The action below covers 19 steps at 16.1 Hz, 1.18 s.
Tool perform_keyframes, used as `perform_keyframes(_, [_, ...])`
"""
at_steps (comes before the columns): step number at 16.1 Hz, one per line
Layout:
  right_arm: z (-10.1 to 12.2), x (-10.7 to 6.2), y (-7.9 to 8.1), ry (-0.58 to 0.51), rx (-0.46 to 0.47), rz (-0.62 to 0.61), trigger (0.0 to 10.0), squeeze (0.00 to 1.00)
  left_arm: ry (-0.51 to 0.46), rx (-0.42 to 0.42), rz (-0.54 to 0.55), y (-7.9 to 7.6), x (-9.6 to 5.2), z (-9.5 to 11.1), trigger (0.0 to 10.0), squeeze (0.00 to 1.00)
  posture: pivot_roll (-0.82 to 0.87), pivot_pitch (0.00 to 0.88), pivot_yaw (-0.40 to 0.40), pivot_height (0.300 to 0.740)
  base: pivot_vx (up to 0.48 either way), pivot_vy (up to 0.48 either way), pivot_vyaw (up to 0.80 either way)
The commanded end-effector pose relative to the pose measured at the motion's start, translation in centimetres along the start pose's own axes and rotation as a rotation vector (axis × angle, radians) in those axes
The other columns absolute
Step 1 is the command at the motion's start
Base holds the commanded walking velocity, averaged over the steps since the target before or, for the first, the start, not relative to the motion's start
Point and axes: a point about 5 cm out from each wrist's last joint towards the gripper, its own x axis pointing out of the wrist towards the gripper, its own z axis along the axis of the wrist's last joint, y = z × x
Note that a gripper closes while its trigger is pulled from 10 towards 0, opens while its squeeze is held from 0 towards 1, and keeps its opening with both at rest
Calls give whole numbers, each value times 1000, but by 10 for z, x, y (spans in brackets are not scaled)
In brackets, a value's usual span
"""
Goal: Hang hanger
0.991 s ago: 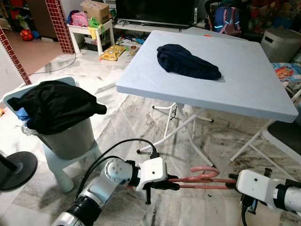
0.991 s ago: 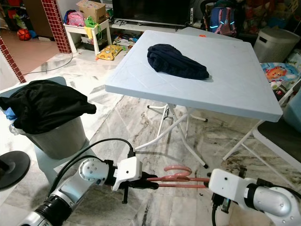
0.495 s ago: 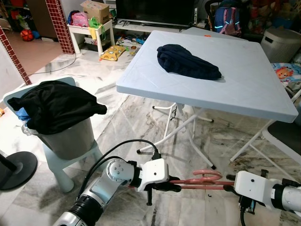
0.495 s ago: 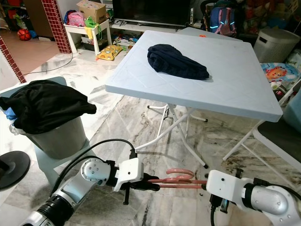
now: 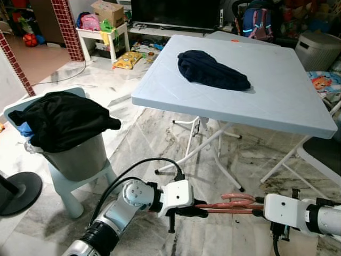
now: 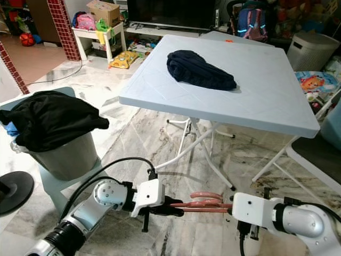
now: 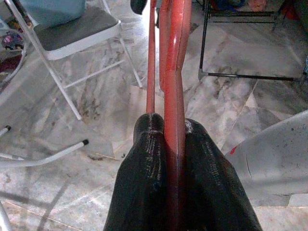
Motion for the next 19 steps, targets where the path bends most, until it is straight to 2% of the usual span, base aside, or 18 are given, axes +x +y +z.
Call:
perform_keyframes(1, [-3,-2,-2,26,-24,14,0,0,-4,32,-6,4,0,5,10000,0,-29,0,-39,740,0,0,0])
perform_keyframes(9, [-6,-2,-5,39,-48,17,0,0,17,31,-4,3,-2,0,10000,0,-28,0,-37,740,0,0,0])
perform_keyframes(10, [-7,-2,-5,40,-45,17,0,0,30,20,15,5,-3,-3,10000,835,-29,0,-36,740,0,0,0])
perform_keyframes(11, [-7,-2,-4,40,-44,17,0,0,31,-5,28,6,-3,-5,10000,835,-29,0,-36,740,0,0,0])
perform_keyframes(12, [-8,-2,-3,39,-38,18,0,0,25,1,50,7,-4,-5,10000,1000,-30,0,-36,740,0,0,0])
perform_keyframes(14, [-10,-3,-2,49,-40,13,0,0,-13,2,111,13,-5,-1,10000,1000,-30,0,-36,740,0,0,0])
perform_keyframes(16, [-19,-1,-7,117,-30,-37,0,0,-93,-16,164,22,-5,11,10000,1000,-28,0,-36,740,0,0,0])
perform_keyframes(19, [-28,2,-12,165,0,-85,0,0,-162,-61,147,22,-5,22,10000,1000,-26,0,-35,740,0,0,0])
